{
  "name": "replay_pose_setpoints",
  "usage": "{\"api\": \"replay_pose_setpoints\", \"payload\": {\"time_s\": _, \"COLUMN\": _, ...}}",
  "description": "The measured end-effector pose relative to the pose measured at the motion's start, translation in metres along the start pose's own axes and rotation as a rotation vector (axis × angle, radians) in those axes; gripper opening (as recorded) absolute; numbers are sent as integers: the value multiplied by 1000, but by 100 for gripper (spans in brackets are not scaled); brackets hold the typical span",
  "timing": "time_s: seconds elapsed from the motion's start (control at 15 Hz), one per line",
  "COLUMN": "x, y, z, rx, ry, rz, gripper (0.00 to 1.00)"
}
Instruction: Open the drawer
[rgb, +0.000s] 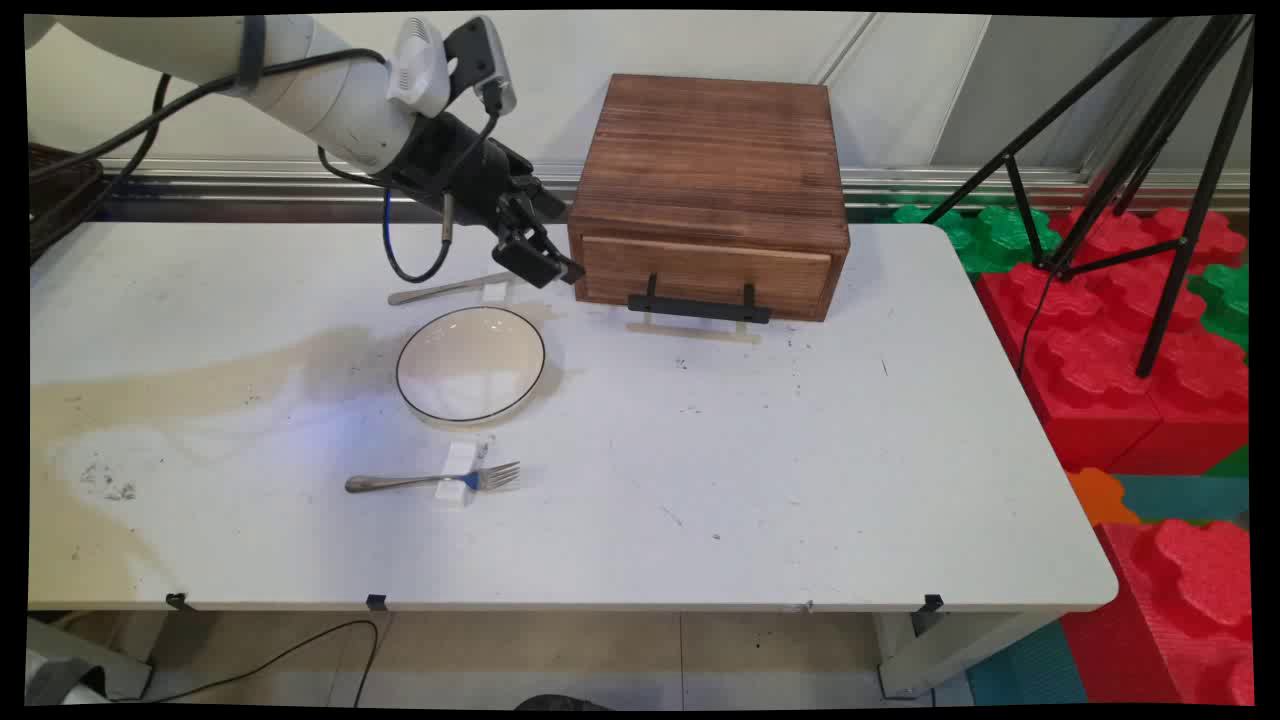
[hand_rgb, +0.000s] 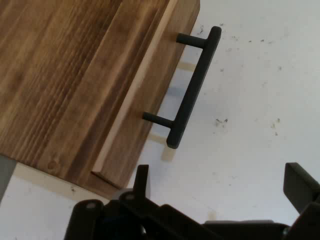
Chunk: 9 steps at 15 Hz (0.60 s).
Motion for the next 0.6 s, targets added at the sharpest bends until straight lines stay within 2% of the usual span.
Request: {"api": "replay_pose_setpoints", "payload": {"time_s": 0.6, "x": 22, "y": 14, "z": 27, "rx": 9, "ry": -14, "rz": 2, "gripper": 100}}
